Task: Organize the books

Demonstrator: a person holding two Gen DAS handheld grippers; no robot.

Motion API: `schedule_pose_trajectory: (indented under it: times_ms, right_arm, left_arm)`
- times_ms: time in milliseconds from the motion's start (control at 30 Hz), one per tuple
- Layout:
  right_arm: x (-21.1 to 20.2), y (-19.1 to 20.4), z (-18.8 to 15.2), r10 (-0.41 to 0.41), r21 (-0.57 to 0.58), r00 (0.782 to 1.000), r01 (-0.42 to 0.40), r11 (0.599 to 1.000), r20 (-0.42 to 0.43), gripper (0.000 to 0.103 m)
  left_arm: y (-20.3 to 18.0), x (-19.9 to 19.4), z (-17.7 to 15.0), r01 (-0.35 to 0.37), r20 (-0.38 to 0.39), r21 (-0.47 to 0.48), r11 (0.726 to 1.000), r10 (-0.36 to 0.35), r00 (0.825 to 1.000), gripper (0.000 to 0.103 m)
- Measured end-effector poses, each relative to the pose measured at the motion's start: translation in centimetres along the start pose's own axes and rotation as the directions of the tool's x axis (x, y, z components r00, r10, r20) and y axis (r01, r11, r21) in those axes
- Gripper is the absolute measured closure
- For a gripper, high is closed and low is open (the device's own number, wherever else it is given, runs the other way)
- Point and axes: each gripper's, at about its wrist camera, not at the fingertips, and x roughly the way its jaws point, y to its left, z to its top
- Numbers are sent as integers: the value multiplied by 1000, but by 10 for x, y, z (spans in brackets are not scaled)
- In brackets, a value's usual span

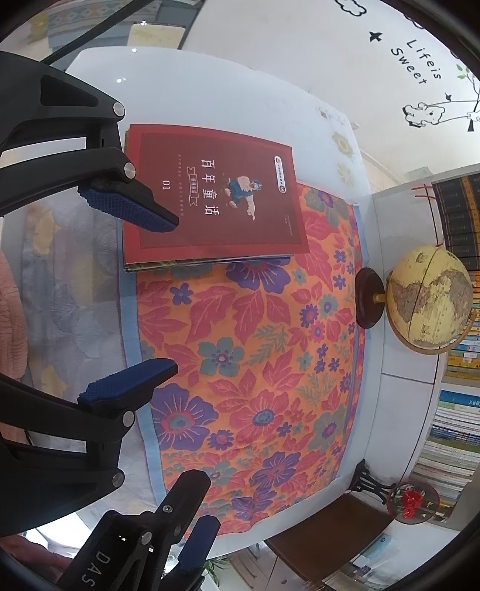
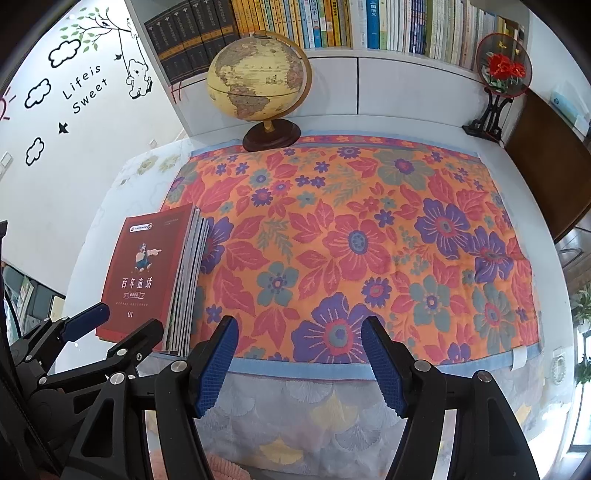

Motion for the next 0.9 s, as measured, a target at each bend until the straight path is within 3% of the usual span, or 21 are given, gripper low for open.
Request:
schedule_pose_trajectory:
  times_ms: [900]
  right_arm:
    - [-2, -5, -10, 12, -1, 1000, -12, 1000, -18, 36]
  left_arm:
    - [-1, -1, -7, -31, -9, -5, 1000, 31, 999, 34]
